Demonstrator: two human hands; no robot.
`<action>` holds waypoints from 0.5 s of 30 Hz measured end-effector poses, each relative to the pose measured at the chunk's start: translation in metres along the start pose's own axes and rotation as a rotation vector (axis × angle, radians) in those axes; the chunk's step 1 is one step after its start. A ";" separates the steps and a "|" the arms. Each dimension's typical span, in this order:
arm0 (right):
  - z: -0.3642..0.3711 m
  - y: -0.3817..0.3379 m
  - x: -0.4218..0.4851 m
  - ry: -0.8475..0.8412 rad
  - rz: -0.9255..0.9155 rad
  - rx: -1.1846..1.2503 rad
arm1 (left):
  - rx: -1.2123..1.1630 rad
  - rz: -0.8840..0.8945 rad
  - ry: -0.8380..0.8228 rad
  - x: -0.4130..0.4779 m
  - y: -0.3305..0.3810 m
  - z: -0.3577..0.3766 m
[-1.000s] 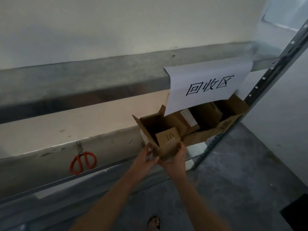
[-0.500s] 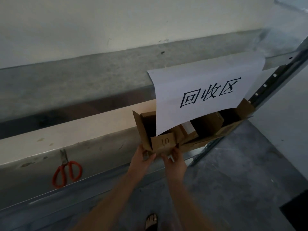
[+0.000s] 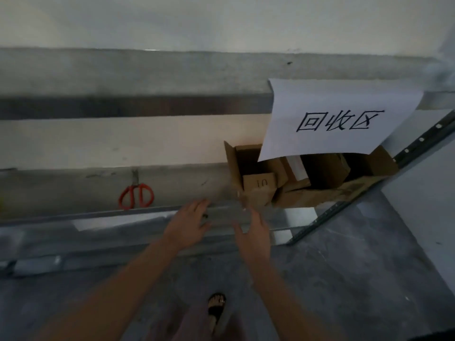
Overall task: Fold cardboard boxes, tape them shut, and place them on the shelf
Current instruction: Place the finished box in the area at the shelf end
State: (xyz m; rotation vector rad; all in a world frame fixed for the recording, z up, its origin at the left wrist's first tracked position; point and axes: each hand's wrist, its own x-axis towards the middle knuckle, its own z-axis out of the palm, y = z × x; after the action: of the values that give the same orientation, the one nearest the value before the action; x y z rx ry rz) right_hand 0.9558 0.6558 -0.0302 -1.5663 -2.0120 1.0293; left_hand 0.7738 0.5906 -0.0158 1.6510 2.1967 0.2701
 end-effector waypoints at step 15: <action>0.217 -0.254 -0.114 -0.371 -0.816 -0.500 | 0.462 -0.308 0.166 -0.227 -0.266 -0.139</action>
State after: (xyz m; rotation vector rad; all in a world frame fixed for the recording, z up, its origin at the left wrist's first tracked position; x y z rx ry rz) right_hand 0.6732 0.4545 0.0316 -0.5720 -2.9378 0.5215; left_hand 0.5372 0.3066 0.0533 1.5076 2.7529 -0.2092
